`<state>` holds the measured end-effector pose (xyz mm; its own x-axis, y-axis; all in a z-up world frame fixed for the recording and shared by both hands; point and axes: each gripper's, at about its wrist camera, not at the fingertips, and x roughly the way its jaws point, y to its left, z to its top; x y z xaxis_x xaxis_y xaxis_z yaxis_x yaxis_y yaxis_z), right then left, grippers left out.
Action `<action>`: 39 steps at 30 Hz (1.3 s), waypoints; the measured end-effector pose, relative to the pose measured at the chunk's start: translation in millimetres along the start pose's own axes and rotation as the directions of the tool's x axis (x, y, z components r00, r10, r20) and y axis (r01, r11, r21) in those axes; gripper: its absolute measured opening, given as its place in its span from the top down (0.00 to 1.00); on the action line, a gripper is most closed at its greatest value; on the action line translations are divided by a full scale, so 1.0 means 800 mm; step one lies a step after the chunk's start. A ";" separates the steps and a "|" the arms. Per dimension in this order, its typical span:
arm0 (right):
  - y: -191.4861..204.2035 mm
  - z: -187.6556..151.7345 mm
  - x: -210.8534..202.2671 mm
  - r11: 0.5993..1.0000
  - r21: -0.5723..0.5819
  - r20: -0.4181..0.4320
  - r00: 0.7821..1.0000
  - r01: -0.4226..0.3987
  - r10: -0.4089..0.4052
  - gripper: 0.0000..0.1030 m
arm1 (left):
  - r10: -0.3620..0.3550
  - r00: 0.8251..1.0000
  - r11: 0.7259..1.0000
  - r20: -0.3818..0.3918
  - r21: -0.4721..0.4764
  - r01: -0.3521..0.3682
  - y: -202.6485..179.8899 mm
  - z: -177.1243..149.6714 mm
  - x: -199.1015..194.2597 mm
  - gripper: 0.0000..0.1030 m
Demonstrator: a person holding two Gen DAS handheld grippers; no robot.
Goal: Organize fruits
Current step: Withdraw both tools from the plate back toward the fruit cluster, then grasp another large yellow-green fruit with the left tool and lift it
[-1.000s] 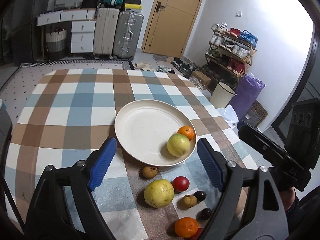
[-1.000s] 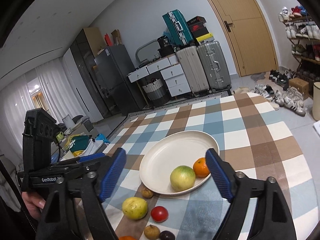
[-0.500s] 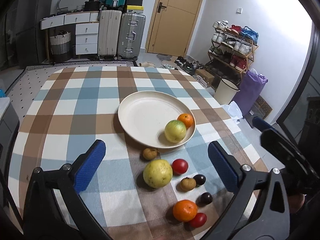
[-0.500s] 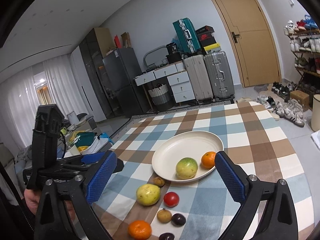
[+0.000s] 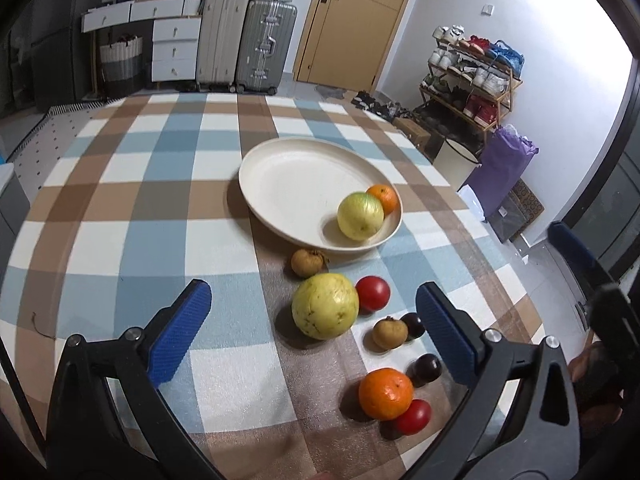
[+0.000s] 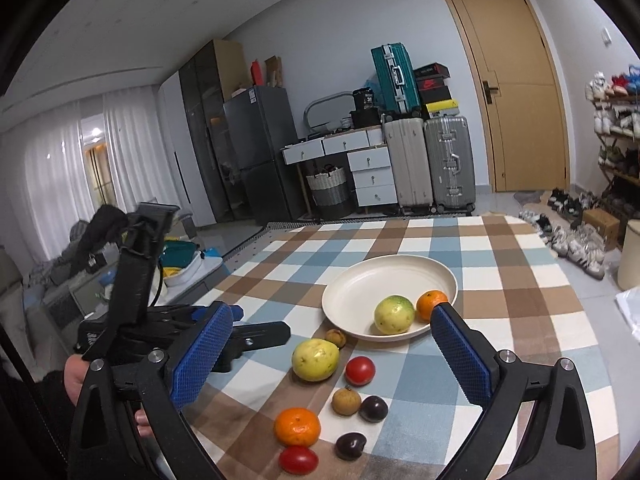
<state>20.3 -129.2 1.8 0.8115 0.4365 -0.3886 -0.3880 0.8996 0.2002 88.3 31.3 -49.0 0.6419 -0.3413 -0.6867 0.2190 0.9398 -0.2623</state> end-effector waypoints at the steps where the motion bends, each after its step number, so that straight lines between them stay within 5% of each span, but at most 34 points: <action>1: 0.000 -0.001 0.000 1.000 -0.003 0.000 1.000 0.001 -0.001 0.02 | -0.002 1.000 1.000 -0.010 -0.001 0.002 0.001 0.000 0.006 0.01; 14: -0.018 -0.007 0.026 0.999 0.042 -0.048 0.999 0.002 -0.001 0.02 | -0.036 0.995 0.999 -0.093 -0.034 0.033 0.017 -0.001 0.076 0.06; 18: -0.026 -0.009 0.033 0.998 0.064 -0.062 0.998 0.008 -0.004 0.02 | -0.074 0.989 0.997 -0.130 -0.042 0.069 0.019 -0.002 0.094 0.27; 21: -0.032 -0.010 0.037 0.997 0.078 -0.071 0.997 0.009 -0.004 0.02 | -0.151 0.976 0.988 -0.157 -0.045 0.146 0.019 -0.005 0.103 0.55; 27: -0.036 -0.012 0.043 0.996 0.094 -0.086 0.996 0.001 0.007 0.02 | -0.212 0.963 0.977 -0.167 -0.057 0.206 0.021 -0.004 0.112 0.55; 39: -0.041 -0.022 0.038 0.990 0.137 -0.121 0.992 -0.015 0.032 0.02 | -0.187 0.977 0.982 -0.106 -0.036 0.184 0.019 -0.002 0.067 0.55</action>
<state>50.3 -145.4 -32.6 0.7398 0.4633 -0.4880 -0.3370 0.8828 0.3273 124.6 27.4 -90.8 0.5080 -0.5109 -0.6935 0.3069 0.8596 -0.4085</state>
